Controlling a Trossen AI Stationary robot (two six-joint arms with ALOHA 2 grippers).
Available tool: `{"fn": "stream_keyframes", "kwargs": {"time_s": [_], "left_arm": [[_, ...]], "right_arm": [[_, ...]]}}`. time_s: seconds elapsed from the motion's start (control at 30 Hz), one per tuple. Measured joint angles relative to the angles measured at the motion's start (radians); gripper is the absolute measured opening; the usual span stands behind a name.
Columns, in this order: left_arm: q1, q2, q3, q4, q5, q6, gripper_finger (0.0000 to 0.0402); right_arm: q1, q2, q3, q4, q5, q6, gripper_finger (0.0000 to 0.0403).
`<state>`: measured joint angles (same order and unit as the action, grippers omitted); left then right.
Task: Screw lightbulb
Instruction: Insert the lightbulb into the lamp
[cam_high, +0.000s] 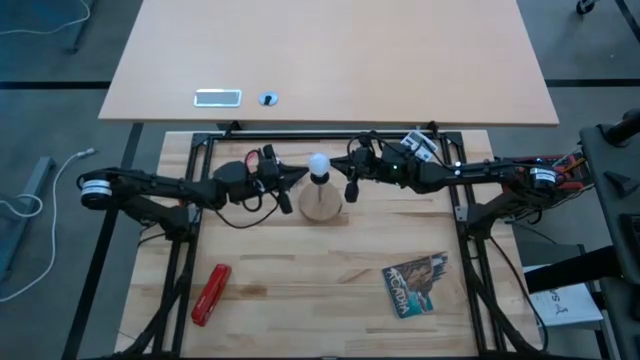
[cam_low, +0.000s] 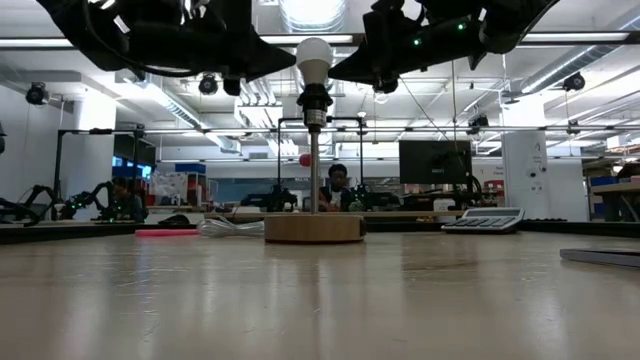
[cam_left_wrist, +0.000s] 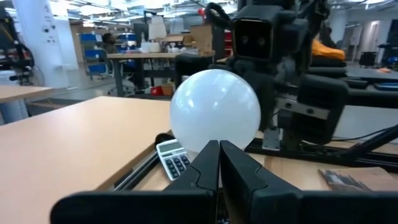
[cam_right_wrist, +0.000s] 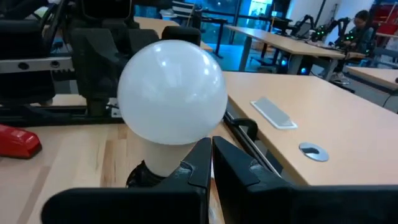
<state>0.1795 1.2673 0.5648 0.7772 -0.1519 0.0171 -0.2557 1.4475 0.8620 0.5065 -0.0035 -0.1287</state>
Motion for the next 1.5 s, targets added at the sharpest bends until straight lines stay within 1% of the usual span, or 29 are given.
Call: {"fn": "stream_keyframes", "kwargs": {"time_s": [0.13,0.4,0.47,0.53,0.63,0.73,1.07,1.23,1.5], "left_arm": [[0.0,0.015,0.015,-0.004,-0.02,0.001,0.0005],[0.0,0.022,0.024,-0.011,-0.024,0.0,0.0],[0.0,0.022,0.024,-0.011,-0.043,0.0,0.0],[0.0,0.021,0.024,-0.012,-0.074,0.0,0.0001],[0.003,0.025,0.025,-0.033,-0.114,-0.002,0.0001],[0.002,0.026,0.024,-0.051,-0.121,-0.007,0.0001],[0.004,0.019,0.024,-0.063,-0.127,-0.009,0.0001],[0.004,-0.005,0.024,-0.114,-0.128,-0.009,0.0005],[-0.001,-0.053,0.023,-0.187,-0.12,-0.03,0.0013]], "right_arm": [[0.005,0.0,0.0,-0.004,-0.008,-0.003,0.0013],[0.021,-0.001,-0.001,-0.015,-0.008,-0.028,0.0013],[0.025,-0.001,-0.001,-0.015,-0.01,-0.029,0.0013],[0.028,-0.001,-0.001,-0.017,-0.022,-0.03,0.0013],[0.039,0.0,0.0,-0.004,-0.074,-0.034,0.0013],[0.046,0.0,0.0,0.0,-0.086,-0.048,0.0013],[0.055,0.0,0.0,-0.007,-0.045,-0.048,0.0013],[0.056,-0.003,0.0,-0.047,0.008,-0.06,0.0013],[0.051,-0.021,0.0,-0.068,0.031,-0.066,0.0013]]}}
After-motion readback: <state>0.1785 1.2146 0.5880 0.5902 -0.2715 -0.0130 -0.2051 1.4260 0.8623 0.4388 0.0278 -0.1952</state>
